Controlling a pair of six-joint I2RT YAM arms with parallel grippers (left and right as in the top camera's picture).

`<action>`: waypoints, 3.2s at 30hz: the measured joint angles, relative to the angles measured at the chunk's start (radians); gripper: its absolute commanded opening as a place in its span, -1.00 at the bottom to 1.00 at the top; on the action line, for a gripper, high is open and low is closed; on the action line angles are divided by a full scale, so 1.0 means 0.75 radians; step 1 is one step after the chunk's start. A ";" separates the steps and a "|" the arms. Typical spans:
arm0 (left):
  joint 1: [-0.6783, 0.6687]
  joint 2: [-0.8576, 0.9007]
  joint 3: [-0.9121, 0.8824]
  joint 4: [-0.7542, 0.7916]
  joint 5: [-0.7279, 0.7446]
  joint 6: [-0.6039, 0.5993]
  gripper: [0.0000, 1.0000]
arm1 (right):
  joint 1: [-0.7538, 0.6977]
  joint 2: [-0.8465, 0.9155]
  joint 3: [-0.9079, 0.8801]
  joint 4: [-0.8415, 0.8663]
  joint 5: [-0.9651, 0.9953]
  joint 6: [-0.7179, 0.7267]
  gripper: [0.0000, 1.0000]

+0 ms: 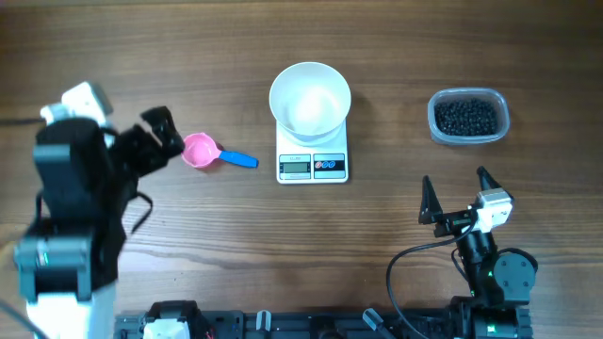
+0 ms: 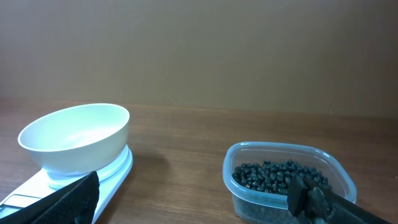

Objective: Scoop item into bowl and weigh 150g on scale
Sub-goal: 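Reach the left gripper to the pink scoop and grasp its rim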

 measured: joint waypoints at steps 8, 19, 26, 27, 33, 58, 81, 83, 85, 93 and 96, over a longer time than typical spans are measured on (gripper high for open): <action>0.000 0.302 0.112 -0.124 0.212 -0.006 1.00 | 0.000 0.000 0.000 0.001 0.000 0.000 1.00; 0.000 0.543 0.117 -0.188 0.292 -0.230 0.87 | 0.000 0.000 0.000 0.000 0.000 0.000 1.00; 0.000 0.646 0.050 -0.205 0.141 -0.555 0.72 | 0.000 0.000 0.000 0.000 0.000 0.000 1.00; 0.000 0.657 0.030 -0.200 0.125 -0.586 0.72 | 0.000 0.000 0.000 0.001 0.000 0.000 1.00; 0.000 0.666 -0.136 -0.099 0.053 -0.747 0.64 | 0.000 0.000 0.000 0.000 0.000 0.000 0.99; -0.011 0.676 -0.614 0.537 -0.036 -1.014 0.27 | 0.000 0.000 0.000 0.000 0.000 0.000 1.00; -0.031 0.896 -0.617 0.751 -0.051 -1.126 -0.15 | 0.000 0.000 0.000 0.000 0.000 0.000 0.99; -0.065 0.919 -0.617 0.779 -0.057 -1.129 -0.24 | 0.000 0.000 0.000 0.000 0.000 0.000 0.99; -0.089 0.925 -0.617 0.800 -0.056 -1.136 -0.44 | 0.000 0.000 0.000 0.000 0.000 0.000 0.99; -0.123 0.934 -0.617 0.819 -0.056 -1.136 -0.92 | 0.000 0.000 0.000 0.001 0.000 0.000 0.99; -0.123 0.934 -0.617 0.816 -0.055 -1.136 -0.92 | 0.000 0.000 0.000 0.001 0.000 0.000 1.00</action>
